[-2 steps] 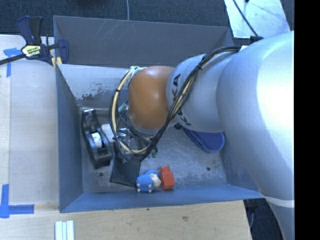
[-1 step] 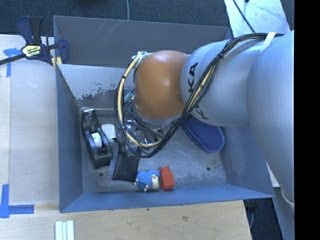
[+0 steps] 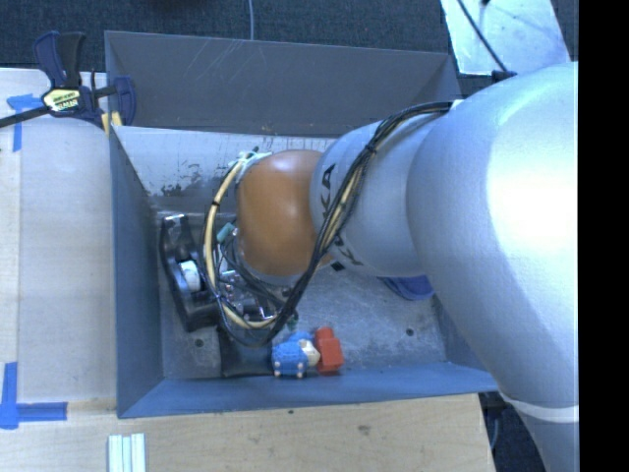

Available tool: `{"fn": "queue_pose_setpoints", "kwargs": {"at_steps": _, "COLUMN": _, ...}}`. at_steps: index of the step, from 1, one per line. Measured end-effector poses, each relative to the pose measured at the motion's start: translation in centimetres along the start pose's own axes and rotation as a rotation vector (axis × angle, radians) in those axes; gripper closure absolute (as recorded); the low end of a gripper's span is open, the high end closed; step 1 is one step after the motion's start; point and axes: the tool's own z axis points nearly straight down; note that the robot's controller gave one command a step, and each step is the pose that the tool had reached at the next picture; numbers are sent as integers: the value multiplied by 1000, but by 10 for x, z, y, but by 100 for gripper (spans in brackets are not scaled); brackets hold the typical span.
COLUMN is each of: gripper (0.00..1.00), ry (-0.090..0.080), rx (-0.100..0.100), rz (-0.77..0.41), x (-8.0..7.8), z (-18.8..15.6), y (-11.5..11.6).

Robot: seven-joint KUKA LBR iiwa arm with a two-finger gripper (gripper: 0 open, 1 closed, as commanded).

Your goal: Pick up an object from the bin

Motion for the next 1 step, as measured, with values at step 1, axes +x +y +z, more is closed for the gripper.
{"fn": "queue_pose_setpoints", "kwargs": {"at_steps": 1, "gripper": 100, "ry": 2, "rx": 6, "rz": 16, "x": -13, "z": -3, "y": 33}}
